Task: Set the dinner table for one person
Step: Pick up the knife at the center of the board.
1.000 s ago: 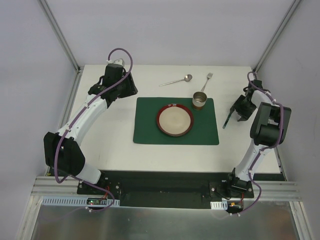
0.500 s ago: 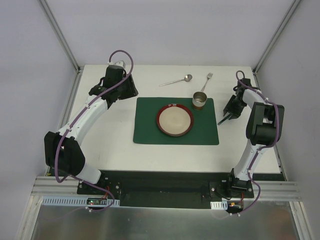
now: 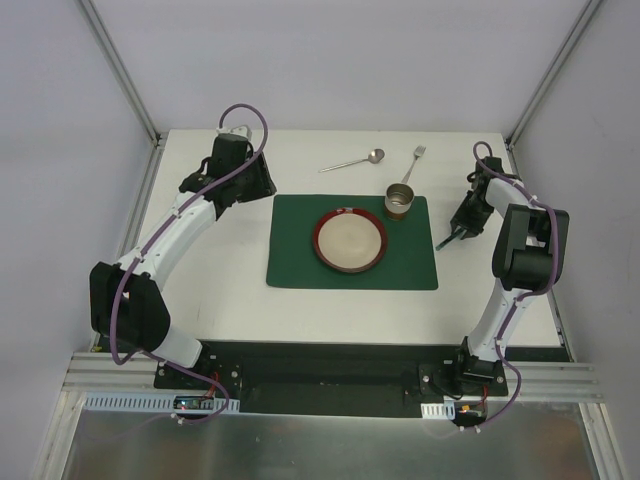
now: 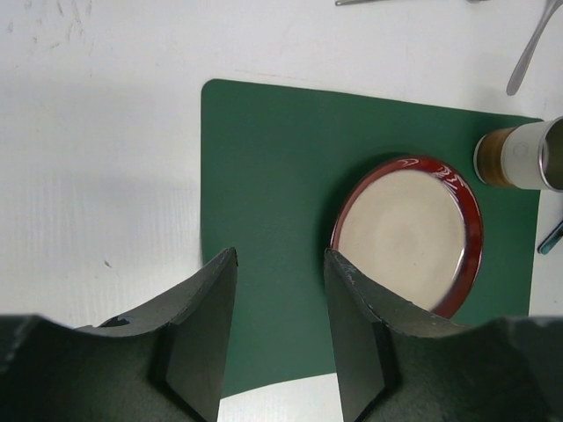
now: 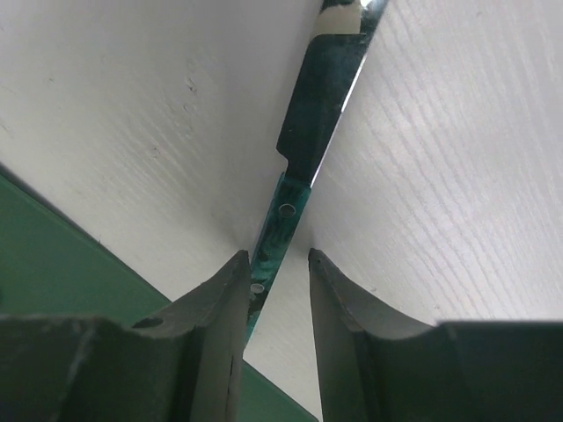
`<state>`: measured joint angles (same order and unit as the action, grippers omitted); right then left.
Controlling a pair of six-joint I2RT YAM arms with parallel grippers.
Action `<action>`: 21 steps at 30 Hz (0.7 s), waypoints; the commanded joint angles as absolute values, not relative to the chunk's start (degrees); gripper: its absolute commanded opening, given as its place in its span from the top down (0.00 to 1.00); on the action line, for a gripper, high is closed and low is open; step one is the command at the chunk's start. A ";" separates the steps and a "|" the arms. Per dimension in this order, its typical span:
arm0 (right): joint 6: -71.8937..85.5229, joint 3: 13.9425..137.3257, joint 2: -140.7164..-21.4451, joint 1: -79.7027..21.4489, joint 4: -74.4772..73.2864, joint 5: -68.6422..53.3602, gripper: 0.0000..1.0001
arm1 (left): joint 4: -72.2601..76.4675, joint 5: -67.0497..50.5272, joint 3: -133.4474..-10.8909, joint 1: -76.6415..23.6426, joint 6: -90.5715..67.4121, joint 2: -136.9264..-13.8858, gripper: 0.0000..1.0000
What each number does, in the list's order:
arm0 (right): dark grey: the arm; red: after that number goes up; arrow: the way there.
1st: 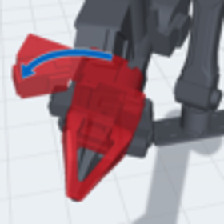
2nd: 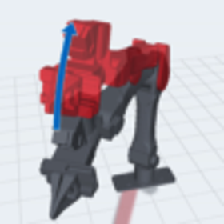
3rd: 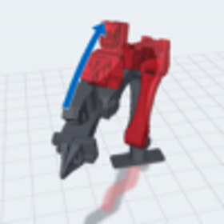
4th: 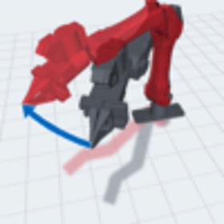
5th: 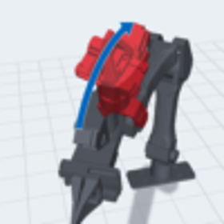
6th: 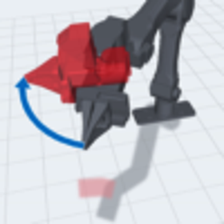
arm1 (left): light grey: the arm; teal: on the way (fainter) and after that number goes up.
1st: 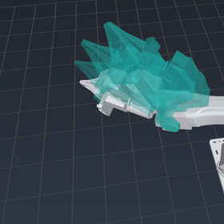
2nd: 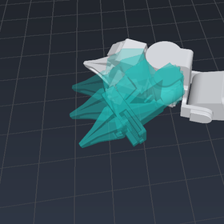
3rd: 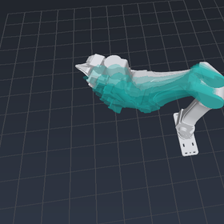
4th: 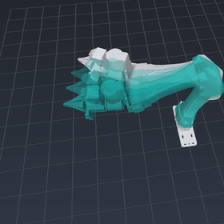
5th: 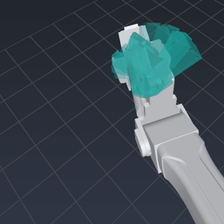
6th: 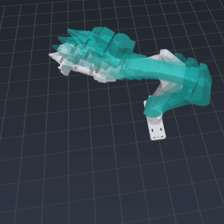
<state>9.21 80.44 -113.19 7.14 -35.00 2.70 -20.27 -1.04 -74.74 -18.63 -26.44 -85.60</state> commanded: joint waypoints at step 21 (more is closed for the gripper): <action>10.11 76.21 -109.44 5.45 -35.16 5.63 0.99 | -17.49 -1.84 -71.19 -18.11 -27.16 -83.14 0.57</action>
<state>10.22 79.26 -112.64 6.72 -34.61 5.39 -18.65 -1.10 -71.50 -18.65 -26.50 -85.27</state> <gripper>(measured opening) 0.111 0.432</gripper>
